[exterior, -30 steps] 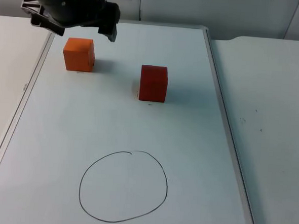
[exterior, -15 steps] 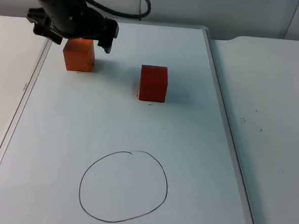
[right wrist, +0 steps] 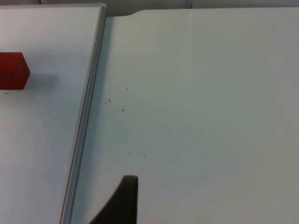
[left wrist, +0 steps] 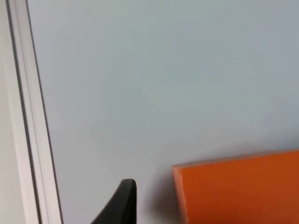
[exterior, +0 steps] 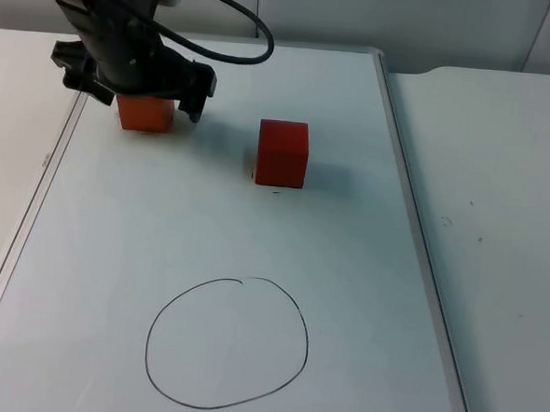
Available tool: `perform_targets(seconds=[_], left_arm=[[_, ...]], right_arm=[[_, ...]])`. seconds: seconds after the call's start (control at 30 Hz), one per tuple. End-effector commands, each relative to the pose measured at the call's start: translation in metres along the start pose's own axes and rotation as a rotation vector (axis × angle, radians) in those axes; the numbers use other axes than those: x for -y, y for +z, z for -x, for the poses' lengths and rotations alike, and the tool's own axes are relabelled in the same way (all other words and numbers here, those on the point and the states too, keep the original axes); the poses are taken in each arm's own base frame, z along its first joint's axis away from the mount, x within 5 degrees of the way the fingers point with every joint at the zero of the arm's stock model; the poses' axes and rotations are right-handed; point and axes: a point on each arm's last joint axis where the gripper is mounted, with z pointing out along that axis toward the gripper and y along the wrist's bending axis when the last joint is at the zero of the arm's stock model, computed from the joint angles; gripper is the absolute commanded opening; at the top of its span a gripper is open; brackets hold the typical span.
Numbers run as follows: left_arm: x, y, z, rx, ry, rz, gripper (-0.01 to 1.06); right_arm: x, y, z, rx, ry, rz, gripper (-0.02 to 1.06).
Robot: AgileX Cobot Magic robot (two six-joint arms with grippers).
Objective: Pick up one cube with the left hand and another cube with the right hand. First place the cube in the right hand at the target position, then stack the cube in the left hand on top.
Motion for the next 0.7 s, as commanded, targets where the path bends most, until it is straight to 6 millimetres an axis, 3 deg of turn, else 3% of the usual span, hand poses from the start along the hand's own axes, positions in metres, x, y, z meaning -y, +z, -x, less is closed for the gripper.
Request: perform_targets(seconds=[0.0,0.07,0.13,0.17,0.3,0.33,0.37,0.47,0.5,0.6,0.63,0.67], left_arm=[[0.003,-0.002,0.004,0.023,-0.004,-0.006,0.98],[0.003,-0.002,0.004,0.028,-0.004,-0.007,0.88],[0.003,-0.002,0.004,0.029,-0.004,-0.008,0.71],[0.003,-0.002,0.004,0.029,-0.004,-0.008,0.71],[0.003,-0.004,0.004,0.021,-0.006,-0.006,0.26],[0.003,-0.004,0.004,0.021,-0.006,-0.006,0.26],[0.003,-0.008,0.006,0.021,-0.01,-0.005,0.19],[0.001,-0.043,0.021,0.024,-0.041,0.003,0.12],[0.001,-0.043,0.021,0.024,-0.041,0.003,0.12],[0.001,-0.1,0.042,0.059,-0.041,0.008,0.12],[0.001,-0.1,0.042,0.059,-0.041,0.008,0.12],[0.003,-0.137,0.051,0.085,-0.018,0.005,0.12]], right_arm=[[0.0,0.001,0.0,0.006,0.005,-0.007,1.05],[0.0,0.001,0.0,0.006,0.005,-0.007,1.05],[0.0,0.001,0.0,0.006,0.005,-0.007,1.05],[0.0,0.001,0.0,0.006,0.005,-0.007,1.05],[0.0,0.001,0.0,0.006,0.005,-0.007,1.05],[0.0,0.001,0.0,0.006,0.005,-0.007,1.05],[0.0,0.001,0.0,0.006,0.005,-0.007,1.05],[0.0,0.001,0.0,0.006,0.005,-0.007,1.04],[0.0,0.001,0.0,0.006,0.005,-0.007,1.04],[0.0,0.001,0.0,0.006,0.005,-0.007,1.04],[0.0,0.001,0.0,0.006,0.005,-0.007,1.04],[0.0,0.001,0.0,0.006,0.005,-0.007,1.04]])
